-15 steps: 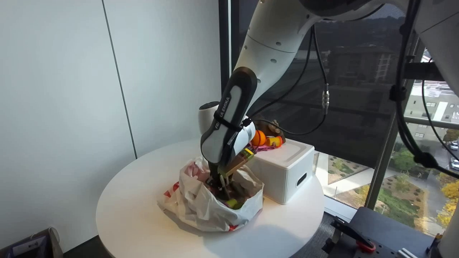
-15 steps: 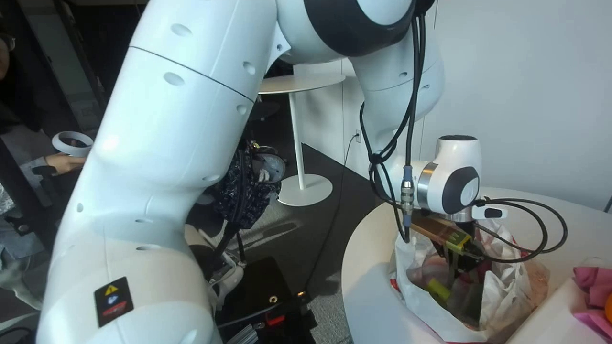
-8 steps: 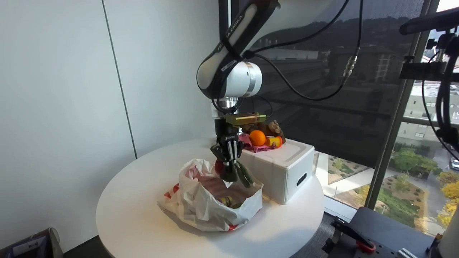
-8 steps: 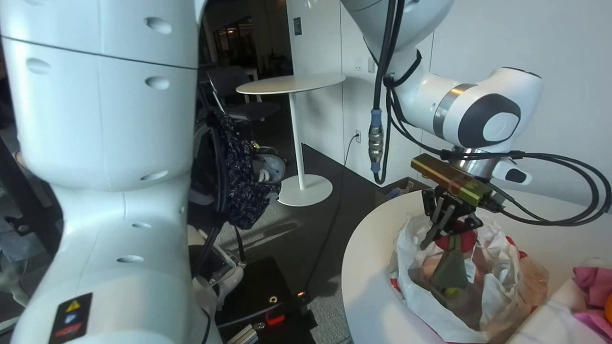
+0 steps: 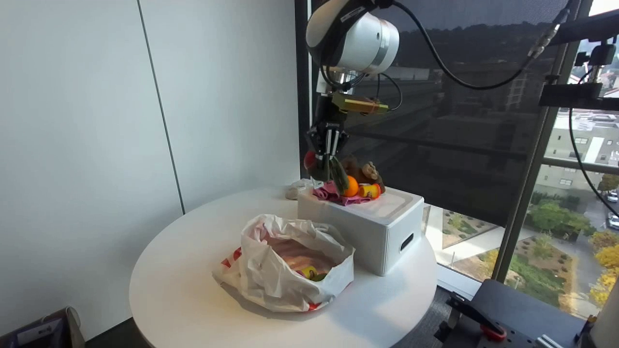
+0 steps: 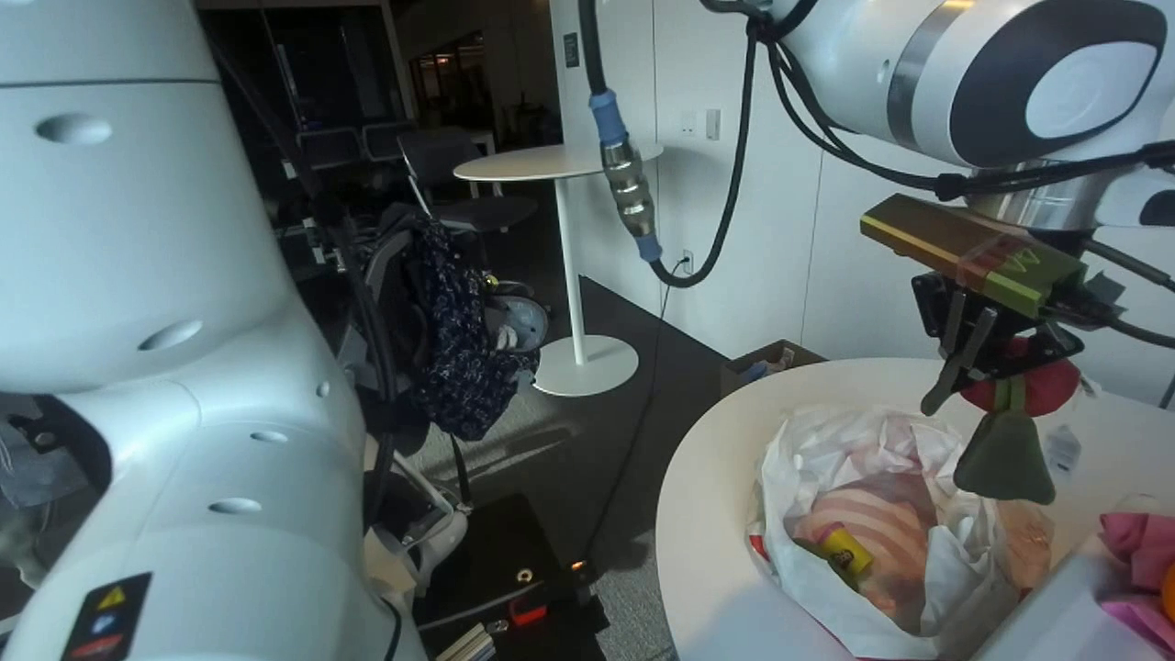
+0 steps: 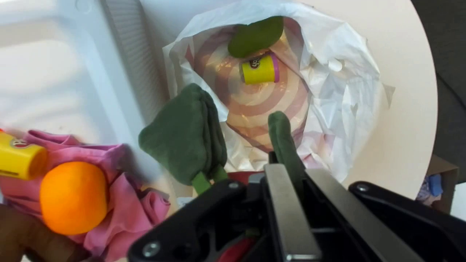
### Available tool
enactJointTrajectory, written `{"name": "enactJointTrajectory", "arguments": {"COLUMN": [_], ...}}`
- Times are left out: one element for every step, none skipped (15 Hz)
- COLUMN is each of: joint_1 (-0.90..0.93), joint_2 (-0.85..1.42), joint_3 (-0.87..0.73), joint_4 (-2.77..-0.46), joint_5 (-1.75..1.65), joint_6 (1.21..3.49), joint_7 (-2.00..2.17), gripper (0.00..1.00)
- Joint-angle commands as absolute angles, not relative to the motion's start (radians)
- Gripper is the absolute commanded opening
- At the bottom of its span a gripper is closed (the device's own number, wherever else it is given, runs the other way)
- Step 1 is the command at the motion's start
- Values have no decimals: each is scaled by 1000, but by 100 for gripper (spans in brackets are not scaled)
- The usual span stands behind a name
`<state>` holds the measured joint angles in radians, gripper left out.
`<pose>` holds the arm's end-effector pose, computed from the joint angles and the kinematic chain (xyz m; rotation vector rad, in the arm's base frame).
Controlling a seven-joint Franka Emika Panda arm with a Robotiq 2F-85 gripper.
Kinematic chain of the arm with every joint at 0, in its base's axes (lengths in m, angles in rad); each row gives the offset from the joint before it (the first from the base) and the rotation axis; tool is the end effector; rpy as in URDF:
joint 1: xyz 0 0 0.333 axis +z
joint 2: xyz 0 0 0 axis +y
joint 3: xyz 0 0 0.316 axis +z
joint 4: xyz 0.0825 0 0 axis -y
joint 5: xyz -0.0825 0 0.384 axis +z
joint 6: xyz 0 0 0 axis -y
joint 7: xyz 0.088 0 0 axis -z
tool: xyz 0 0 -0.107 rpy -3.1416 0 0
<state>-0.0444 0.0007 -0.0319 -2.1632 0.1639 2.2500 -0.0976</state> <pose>0.5431 -0.0369 0.4040 -3.0120 0.1150 -0.1465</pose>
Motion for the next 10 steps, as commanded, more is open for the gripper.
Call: {"name": "enactJointTrajectory", "arguments": {"joint_1": [-92,-105,-120,-131,-140,-148,-154,-161,-165,-171], "joint_2": [-110,-118,-114,-100,-80,-59,-38,-12,14,43], "joint_3": [-87,-102,-118,-129,-138,-144,-149,-153,-157,-162], "joint_4": [-2241,-2252,-2256,-2258,-2260,-2263,-2267,-2270,-2272,-2270], "joint_5": [142,137,132,126,116,100,88,62,35,1], "joint_6": [2338,2361,2374,2390,2409,2435,2459,2500,2543,2588], "joint_7": [-34,-12,1,1,-1,5,18,29,39,75], "gripper": [3,2,2,2,2,2,2,2,2,2]}}
